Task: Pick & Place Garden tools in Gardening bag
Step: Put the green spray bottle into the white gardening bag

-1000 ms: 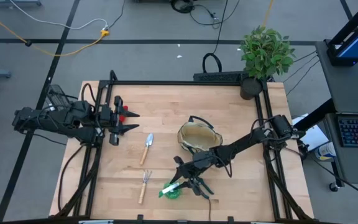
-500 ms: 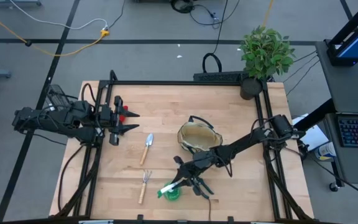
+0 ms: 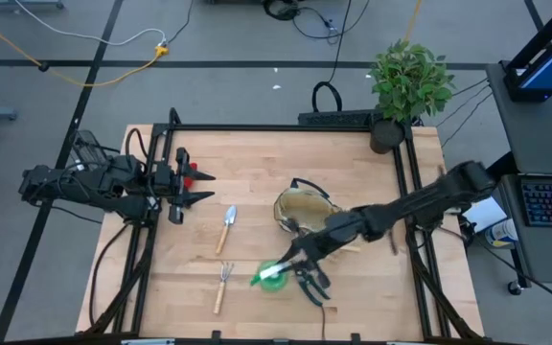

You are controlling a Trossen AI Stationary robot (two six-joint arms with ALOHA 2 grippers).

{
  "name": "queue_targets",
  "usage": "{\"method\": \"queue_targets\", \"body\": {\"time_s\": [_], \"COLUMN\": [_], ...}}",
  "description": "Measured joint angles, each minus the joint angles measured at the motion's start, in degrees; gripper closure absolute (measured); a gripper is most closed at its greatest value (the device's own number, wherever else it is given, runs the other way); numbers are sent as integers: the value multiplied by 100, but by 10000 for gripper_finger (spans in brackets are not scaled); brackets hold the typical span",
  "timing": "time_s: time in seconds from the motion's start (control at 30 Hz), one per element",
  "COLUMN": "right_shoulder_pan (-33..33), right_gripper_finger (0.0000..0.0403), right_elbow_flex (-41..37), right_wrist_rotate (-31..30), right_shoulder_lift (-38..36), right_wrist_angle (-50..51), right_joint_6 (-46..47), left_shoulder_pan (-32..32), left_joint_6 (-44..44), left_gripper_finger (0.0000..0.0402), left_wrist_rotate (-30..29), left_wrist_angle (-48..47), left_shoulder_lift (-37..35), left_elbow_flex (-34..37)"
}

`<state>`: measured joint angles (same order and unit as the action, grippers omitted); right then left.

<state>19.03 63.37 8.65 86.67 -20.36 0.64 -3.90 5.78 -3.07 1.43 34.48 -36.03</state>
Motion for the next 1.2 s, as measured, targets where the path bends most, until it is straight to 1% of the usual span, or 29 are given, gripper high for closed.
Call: {"method": "queue_targets", "body": {"time_s": [0.13, 0.3, 0.4, 0.53, 0.67, 0.73, 0.83, 1.03, 1.2], "right_shoulder_pan": [-2, 6, 17, 17, 8, 8, 24, -33, -33], "right_gripper_finger": [357, 357, 356, 356, 356, 356, 356, 355, 355], "right_elbow_flex": [0, -2, -2, -2, -40, -194, -565, -1493, -2311], "right_wrist_rotate": [-602, -1653, -2299, -2933, -3284, -3269, -3245, -3361, -3437], "right_shoulder_lift": [-785, -1503, -1788, -2086, -2236, -2280, -2349, -2586, -2945], "right_wrist_angle": [912, 2138, 2677, 3326, 4093, 4118, 3883, 3234, 2447], "right_joint_6": [-230, -165, -142, -116, 318, 593, 776, 794, 747], "left_shoulder_pan": [0, 0, 0, 0, 0, 1, 0, 0, 2], "left_joint_6": [-2, -2, -2, -2, -2, -2, -2, -2, -2], "left_gripper_finger": [224, 224, 224, 224, 224, 224, 224, 224, 224], "left_wrist_rotate": [-2, -2, -2, -2, 0, -2, -2, -4, -7], "left_wrist_angle": [0, 0, -2, -2, -2, -2, -2, -2, -2], "left_shoulder_lift": [2, 2, 2, 2, 1, 0, 0, 2, 1], "left_elbow_flex": [0, 0, 0, 0, 0, 0, 0, 0, 0]}}
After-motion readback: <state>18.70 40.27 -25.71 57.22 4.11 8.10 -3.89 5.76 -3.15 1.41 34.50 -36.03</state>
